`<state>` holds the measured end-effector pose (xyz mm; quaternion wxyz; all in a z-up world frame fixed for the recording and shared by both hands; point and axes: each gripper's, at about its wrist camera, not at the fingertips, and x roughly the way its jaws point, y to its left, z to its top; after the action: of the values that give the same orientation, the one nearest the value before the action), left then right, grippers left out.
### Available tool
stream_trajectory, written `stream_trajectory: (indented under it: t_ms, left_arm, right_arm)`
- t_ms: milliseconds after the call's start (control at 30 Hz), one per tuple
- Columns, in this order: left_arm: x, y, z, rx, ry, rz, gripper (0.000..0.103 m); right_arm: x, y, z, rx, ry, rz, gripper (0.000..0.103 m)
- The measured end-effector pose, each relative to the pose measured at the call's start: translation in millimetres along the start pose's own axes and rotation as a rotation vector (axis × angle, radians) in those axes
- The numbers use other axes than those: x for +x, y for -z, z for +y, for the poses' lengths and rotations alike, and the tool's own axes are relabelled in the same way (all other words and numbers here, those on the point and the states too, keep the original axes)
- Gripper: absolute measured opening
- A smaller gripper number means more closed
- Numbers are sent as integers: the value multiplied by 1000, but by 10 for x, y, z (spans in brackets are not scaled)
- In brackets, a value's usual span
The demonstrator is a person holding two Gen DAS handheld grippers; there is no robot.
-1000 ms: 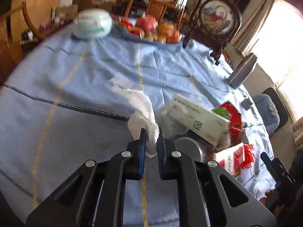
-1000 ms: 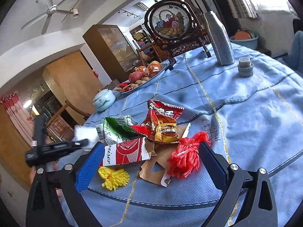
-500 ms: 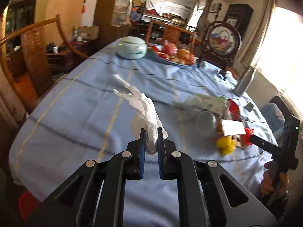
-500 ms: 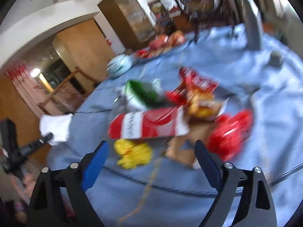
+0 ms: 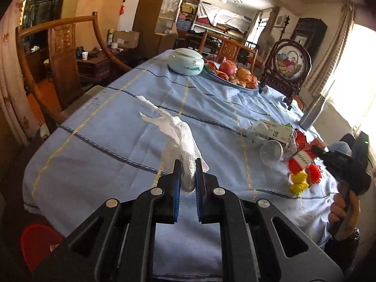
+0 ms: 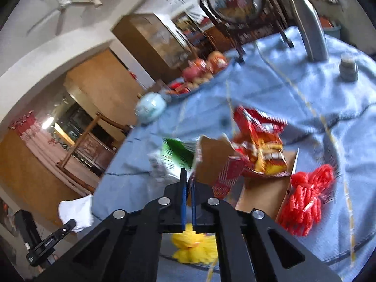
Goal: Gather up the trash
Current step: 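Grasp the white tissue with the left tool while the right tool grasps a cardboard piece, then drop the tissue and cardboard into the red wastebasket by opening both tools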
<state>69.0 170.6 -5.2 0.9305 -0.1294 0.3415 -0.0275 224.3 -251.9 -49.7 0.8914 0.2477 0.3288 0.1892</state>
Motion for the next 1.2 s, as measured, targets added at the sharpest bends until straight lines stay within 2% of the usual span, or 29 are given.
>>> stream_trajectory:
  t_ms: [200, 300, 433, 633, 767, 933, 1000, 1067, 1100, 1200]
  left_arm:
    - [-97, -25, 37, -13, -18, -16, 12]
    - [-231, -36, 47, -17, -31, -40, 12]
    - [-513, 33, 150, -39, -90, -76, 13]
    - [-1011, 382, 605, -148, -241, -89, 13]
    - [-1252, 755, 1053, -260, -325, -63, 13]
    - [-1270, 1212, 1763, -432, -446, -1, 13]
    - [-1205, 1363, 2066, -510, -477, 40, 25]
    - [-1142, 1548, 2369, -617, -506, 85, 76]
    - [-1146, 1616, 2470, -659, -509, 83, 81]
    - [-1192, 1717, 2671, -734, -491, 72, 82]
  right_arm:
    - [-492, -37, 475, -170, -30, -155, 2]
    - [-605, -15, 664, -223, -70, -171, 2]
    - [-610, 154, 978, -298, -163, -141, 2]
    - [-443, 468, 1432, -371, -327, -44, 2]
    - [-285, 684, 1787, -411, -400, 32, 2]
    - [-106, 982, 2231, -451, -463, 122, 2]
    - [-22, 1094, 2395, -468, -475, 157, 2]
    - [69, 1227, 2574, -487, -485, 194, 2]
    - [112, 1299, 2645, -499, -488, 213, 2]
    - [302, 1574, 2955, -539, -506, 283, 2]
